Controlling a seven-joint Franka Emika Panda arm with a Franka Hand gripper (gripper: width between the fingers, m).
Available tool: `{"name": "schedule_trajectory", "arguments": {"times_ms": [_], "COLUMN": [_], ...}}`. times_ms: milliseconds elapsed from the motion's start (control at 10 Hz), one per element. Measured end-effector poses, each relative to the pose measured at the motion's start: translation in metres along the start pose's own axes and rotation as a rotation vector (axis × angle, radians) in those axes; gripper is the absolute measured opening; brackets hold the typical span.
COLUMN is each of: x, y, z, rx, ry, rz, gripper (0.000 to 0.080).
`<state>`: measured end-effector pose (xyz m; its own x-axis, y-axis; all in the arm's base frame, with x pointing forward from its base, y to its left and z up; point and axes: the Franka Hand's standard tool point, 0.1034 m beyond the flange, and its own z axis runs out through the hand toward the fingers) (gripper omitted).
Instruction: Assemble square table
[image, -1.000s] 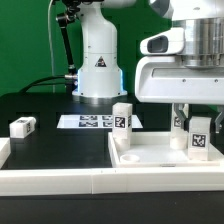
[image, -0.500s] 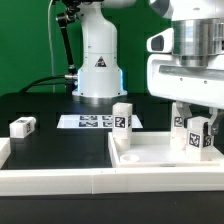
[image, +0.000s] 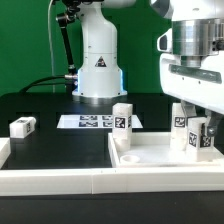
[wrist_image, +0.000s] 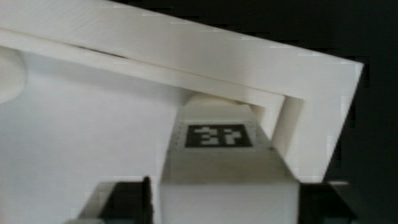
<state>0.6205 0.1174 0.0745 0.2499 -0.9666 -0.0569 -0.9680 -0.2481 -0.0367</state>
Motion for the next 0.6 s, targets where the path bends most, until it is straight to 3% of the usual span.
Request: {"name": "schedule_trajectory", "arguments": {"times_ms": [100,200,300,600], "x": [-0.0002,-0.0001,-0.0011,-0.0024], "y": [0.0000,0.0001,0.0000,0.0029], "z": [0.0000,-0.0008,-0.0002,0.0038], "rx": [0.000,-0.002,0.002,0.005], "ry": [0.000,-0.002,-0.001,0.004], "rz": [-0.006,-0.106,-0.177,-0.537], "gripper": [0.0534,0.0534,0.0632,0.0648]}}
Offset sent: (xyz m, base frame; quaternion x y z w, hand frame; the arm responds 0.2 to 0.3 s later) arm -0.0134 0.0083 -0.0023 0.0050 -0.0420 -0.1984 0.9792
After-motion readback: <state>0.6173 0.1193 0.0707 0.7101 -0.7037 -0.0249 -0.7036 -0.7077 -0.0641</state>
